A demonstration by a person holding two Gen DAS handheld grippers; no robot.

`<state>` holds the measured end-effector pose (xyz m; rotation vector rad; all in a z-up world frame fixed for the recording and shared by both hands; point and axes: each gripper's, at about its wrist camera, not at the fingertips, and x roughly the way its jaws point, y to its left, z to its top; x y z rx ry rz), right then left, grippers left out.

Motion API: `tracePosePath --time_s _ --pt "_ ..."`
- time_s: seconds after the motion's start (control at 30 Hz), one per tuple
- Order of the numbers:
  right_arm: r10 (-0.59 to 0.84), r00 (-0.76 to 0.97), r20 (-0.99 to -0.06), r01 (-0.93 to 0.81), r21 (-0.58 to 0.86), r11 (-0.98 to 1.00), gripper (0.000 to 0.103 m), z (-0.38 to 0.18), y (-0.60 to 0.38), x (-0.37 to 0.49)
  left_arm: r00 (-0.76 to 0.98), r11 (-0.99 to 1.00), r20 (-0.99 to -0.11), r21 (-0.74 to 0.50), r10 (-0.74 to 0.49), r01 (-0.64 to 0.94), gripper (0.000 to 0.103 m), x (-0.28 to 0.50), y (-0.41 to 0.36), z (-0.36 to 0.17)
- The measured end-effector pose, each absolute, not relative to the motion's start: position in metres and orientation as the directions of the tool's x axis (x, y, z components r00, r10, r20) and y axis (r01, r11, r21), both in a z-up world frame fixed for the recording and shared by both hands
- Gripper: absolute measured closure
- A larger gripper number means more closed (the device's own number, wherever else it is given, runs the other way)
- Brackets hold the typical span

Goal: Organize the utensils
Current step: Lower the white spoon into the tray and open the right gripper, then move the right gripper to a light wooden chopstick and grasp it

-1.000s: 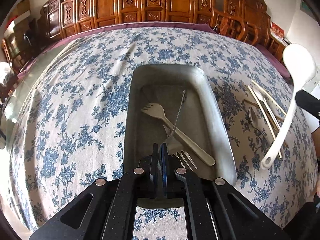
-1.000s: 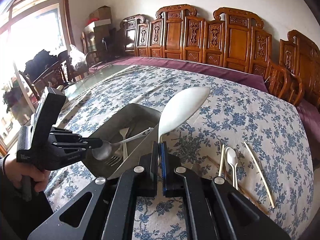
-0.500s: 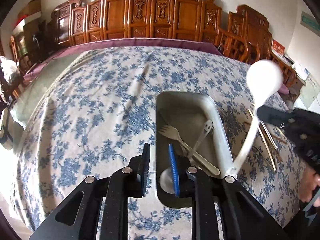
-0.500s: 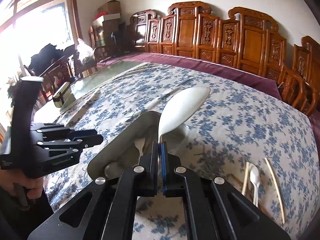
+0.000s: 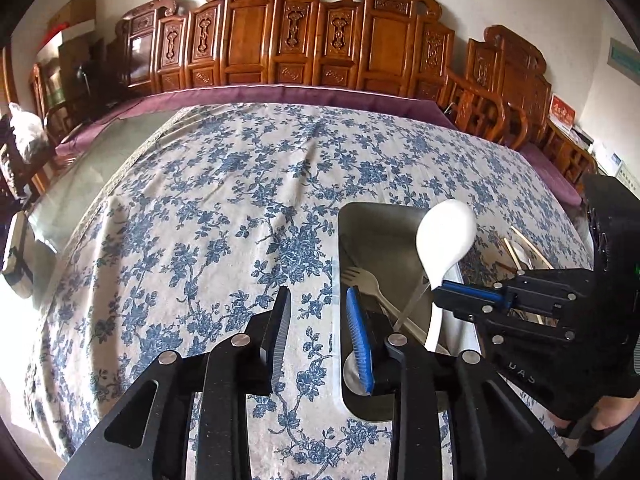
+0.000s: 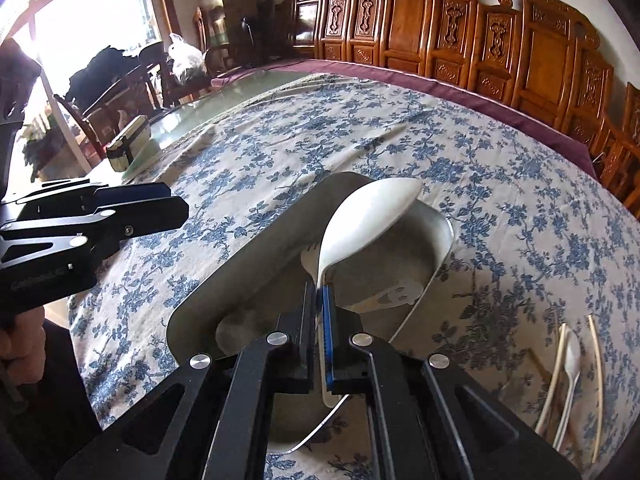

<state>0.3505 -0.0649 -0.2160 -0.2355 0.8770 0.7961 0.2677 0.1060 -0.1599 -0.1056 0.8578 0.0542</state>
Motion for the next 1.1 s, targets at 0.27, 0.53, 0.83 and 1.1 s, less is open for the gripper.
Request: tracePosePath --time_s 0.27,0.53,0.83,1.1 --pt "0.543 0.374 -0.752 -0.7 0.154 0.697 0.099 -0.218 -0.065 0.351 0.651 0.993 -0.759 -0.071 0.006 -0.091 0.076 0.268 0.106 -0.16" --pt "0.566 0.433 -0.701 -0.673 0.166 0.721 0.099 -0.195 -0.111 0.335 0.658 0.996 -0.753 -0.058 0.002 -0.07 0.075 0.264 0.095 -0.159" --pt "0.458 0.537 -0.709 -0.574 0.091 0.814 0.099 -0.192 -0.206 0.315 0.661 0.999 -0.75 -0.05 -0.024 -0.021 0.075 0.264 0.071 -0.158" --pt "0.396 0.564 -0.724 -0.47 0.113 0.875 0.081 -0.213 -0.279 0.314 0.671 0.997 -0.737 -0.046 -0.075 0.061 0.062 0.261 0.034 -0.16"
